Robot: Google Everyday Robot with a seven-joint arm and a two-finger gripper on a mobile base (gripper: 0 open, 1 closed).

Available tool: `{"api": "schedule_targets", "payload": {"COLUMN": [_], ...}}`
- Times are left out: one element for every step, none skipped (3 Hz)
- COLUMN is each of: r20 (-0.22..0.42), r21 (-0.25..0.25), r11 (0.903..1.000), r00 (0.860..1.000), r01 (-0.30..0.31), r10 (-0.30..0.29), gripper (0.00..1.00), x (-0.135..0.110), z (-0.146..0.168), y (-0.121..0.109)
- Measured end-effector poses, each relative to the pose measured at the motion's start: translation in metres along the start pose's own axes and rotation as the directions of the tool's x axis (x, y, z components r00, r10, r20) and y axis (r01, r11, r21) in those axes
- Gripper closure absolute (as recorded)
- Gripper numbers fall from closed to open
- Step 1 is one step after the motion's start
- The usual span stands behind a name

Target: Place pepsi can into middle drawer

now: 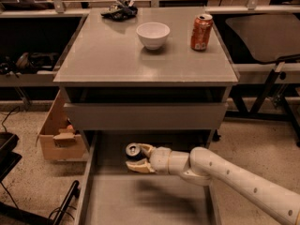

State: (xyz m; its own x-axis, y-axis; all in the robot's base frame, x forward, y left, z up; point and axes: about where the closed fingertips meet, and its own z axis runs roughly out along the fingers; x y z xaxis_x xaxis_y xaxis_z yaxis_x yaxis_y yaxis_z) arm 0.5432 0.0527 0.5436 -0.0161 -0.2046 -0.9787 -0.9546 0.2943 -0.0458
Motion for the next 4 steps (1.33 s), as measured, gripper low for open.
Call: {"api": "schedule_targets", "payload": {"r20": [-0.014, 0.026, 0.058, 0.060], "r21": [-0.027, -0.042, -0.056, -0.056], "r11": [0.9995, 0.9991, 0.9978, 0.9975], "r00": [1.000, 1.000, 0.998, 0.997], "r01": [0.017, 0.001, -0.035, -0.042], "r10": [-0.017, 0.000, 0.039, 0.045], "gripper": [1.00, 1.00, 1.00, 0.82], "x": [0.051, 0.092, 0.111, 0.114], "z": [0.016, 0.049, 0.069, 0.071], "y": [0.006, 0.017, 0.022, 0.023]}}
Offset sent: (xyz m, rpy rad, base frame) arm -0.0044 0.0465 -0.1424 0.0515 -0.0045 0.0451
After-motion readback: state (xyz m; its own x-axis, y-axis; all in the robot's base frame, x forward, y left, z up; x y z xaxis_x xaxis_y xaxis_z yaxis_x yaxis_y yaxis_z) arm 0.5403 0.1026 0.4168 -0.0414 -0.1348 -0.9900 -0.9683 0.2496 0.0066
